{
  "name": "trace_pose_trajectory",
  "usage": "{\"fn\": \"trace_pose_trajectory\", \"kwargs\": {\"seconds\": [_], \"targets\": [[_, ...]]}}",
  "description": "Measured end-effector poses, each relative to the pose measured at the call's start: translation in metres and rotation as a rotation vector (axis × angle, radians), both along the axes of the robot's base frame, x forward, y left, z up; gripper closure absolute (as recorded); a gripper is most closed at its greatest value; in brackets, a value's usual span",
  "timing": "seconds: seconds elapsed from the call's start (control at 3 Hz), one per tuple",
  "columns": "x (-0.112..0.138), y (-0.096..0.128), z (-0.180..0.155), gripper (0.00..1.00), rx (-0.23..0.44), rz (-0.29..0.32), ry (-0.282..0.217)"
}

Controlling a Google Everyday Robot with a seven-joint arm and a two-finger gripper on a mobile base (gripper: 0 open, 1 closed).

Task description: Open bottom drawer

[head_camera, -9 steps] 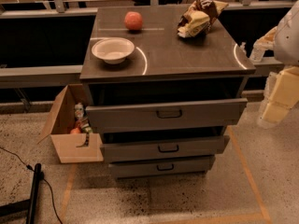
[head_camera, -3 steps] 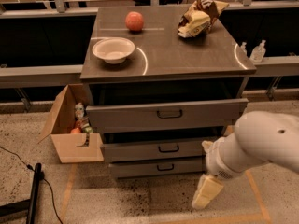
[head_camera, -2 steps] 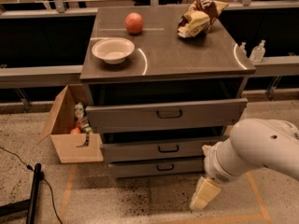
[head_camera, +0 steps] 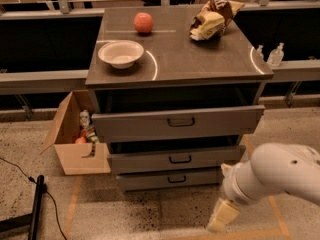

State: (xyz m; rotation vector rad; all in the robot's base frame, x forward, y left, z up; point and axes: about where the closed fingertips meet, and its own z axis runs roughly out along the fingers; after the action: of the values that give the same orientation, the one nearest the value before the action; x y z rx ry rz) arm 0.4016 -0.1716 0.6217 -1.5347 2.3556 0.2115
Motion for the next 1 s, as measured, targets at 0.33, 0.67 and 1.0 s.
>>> {"fn": "trace_pose_trajectory", "kwargs": {"seconds": [0.33,0.67,1.0], "targets": [[-0.007,-0.039,-0.066,0.00,-0.003,-0.028,0.001],[-0.013,-0.068,-0.126,0.00,-0.008,0.005,0.025],[-0.008,-0.081,-0.182,0.00,0.020,0.074,0.059]]}}
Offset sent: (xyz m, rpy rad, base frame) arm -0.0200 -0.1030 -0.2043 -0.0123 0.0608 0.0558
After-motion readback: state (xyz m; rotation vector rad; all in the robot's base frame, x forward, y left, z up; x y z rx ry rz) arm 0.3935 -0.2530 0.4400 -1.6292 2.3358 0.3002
